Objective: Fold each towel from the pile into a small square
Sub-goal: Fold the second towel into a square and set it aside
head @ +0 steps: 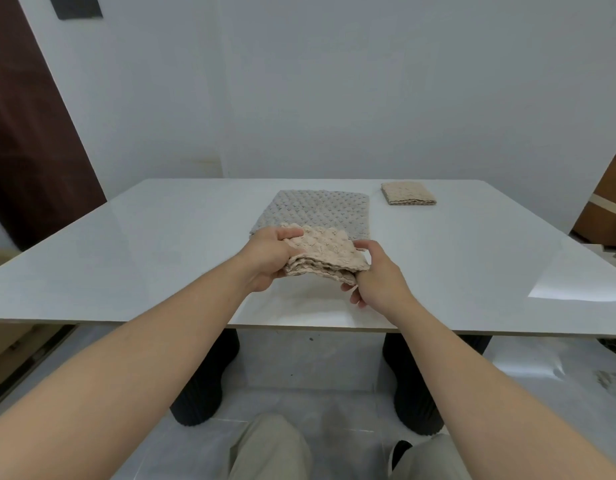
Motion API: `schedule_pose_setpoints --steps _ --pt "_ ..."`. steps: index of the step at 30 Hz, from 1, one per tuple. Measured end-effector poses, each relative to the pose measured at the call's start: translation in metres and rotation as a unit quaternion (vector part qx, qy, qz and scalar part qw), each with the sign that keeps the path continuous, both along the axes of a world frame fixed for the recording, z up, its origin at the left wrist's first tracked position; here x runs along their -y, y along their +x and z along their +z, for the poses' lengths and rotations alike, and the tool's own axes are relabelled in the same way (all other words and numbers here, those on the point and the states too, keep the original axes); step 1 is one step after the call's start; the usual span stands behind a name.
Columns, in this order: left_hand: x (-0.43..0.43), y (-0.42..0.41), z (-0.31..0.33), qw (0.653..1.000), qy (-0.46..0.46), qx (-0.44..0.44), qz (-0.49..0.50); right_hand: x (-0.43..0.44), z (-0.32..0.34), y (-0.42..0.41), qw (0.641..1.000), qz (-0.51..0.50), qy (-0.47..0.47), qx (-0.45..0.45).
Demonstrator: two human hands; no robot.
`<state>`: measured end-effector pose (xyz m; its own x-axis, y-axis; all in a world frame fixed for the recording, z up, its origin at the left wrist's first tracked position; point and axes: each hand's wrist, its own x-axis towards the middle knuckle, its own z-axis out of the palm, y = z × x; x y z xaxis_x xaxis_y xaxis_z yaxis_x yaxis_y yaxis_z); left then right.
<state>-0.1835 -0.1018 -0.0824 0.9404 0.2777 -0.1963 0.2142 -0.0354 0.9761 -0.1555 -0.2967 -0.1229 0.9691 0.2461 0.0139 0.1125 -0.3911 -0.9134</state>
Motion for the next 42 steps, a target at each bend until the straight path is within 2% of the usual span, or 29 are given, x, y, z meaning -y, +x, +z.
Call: schedule_pose_setpoints --steps 4,8,10,13,16,17,19,22,25,27,30,34,38,42 --pt "-0.004 -0.004 -0.009 0.999 -0.015 0.027 -0.024 0.004 -0.005 -0.004 0.999 0.047 -0.003 0.025" --pt "-0.002 -0.005 -0.016 0.998 -0.017 0.052 -0.027 0.008 -0.005 -0.006 0.997 0.028 -0.059 0.048" --pt "0.001 -0.006 -0.02 0.998 -0.009 0.056 -0.034 0.007 -0.006 -0.005 0.998 0.02 -0.046 0.047" --pt "0.003 -0.007 -0.03 0.995 0.005 0.082 -0.049 0.012 -0.011 0.0 0.993 0.077 0.091 -0.028" --pt "0.0 -0.008 -0.035 0.992 0.016 0.114 -0.046 0.026 -0.019 0.003 0.936 0.209 0.238 -0.156" --pt "-0.001 -0.009 -0.034 0.992 0.02 0.12 -0.042 0.03 -0.018 0.003 0.917 0.225 0.272 -0.185" --pt "-0.001 -0.01 -0.03 0.99 0.023 0.13 -0.045 0.031 -0.015 0.007 0.905 0.203 0.304 -0.219" --pt "0.002 -0.012 -0.025 0.986 0.029 0.144 -0.077 0.022 -0.003 0.013 0.922 0.093 0.258 -0.273" --pt "0.01 -0.014 -0.024 0.981 0.068 0.151 -0.104 0.007 0.001 0.019 0.937 0.017 0.217 -0.275" --pt "0.015 -0.014 -0.026 0.98 0.092 0.154 -0.09 -0.001 0.002 0.02 0.957 -0.025 0.163 -0.238" --pt "0.024 -0.014 -0.028 0.979 0.136 0.147 -0.025 -0.012 -0.003 0.023 0.989 -0.081 0.045 -0.114" --pt "0.027 -0.01 -0.035 0.97 0.202 0.134 -0.004 -0.016 -0.005 0.021 0.993 -0.106 -0.049 0.005" --pt "0.03 -0.008 -0.044 0.968 0.22 0.12 -0.005 -0.012 -0.011 0.024 0.987 -0.12 -0.101 0.037" --pt "0.037 -0.005 -0.053 0.972 0.203 0.115 0.006 -0.005 -0.014 0.029 0.988 -0.12 -0.091 0.025"
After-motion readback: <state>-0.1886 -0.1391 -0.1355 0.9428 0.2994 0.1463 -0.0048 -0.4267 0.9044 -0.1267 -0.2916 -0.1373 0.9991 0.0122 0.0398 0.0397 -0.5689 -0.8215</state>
